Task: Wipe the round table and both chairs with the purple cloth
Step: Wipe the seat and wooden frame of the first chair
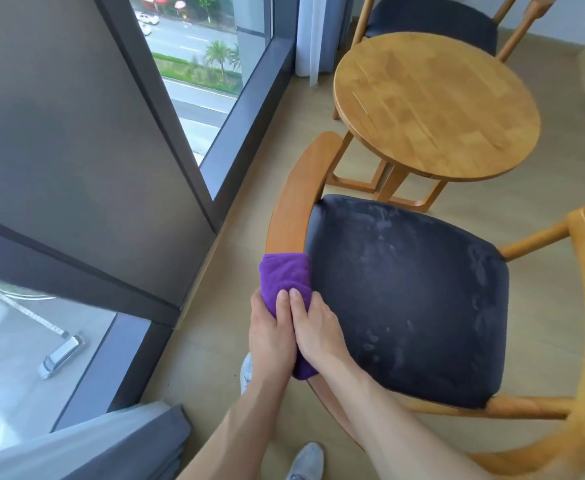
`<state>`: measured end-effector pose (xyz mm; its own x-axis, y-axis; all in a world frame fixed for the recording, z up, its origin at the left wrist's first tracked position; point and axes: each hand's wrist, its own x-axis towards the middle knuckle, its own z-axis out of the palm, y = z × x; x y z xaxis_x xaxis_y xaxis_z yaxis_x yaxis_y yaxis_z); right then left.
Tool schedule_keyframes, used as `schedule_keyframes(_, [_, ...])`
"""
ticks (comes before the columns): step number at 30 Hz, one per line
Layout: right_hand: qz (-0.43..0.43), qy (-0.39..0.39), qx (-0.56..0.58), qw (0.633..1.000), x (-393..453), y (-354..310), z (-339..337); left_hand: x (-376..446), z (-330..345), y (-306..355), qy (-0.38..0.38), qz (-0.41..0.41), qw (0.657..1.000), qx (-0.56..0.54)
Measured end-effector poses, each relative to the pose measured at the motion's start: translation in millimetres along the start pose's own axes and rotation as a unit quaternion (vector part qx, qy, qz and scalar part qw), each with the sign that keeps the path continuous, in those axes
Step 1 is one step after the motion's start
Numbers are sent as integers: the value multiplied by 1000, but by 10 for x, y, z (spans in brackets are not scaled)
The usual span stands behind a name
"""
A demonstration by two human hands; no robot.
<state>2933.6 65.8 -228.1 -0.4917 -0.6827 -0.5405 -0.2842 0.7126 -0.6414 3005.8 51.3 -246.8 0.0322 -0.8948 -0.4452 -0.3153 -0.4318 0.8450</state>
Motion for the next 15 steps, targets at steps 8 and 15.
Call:
schedule_keyframes(8, [20,44,97,994,586,-345,-3,912,14,452,-62,9,996,71])
schedule_keyframes(15, [27,99,138,985,1169,-643,-112,1537,207,922,-129,82,974,165])
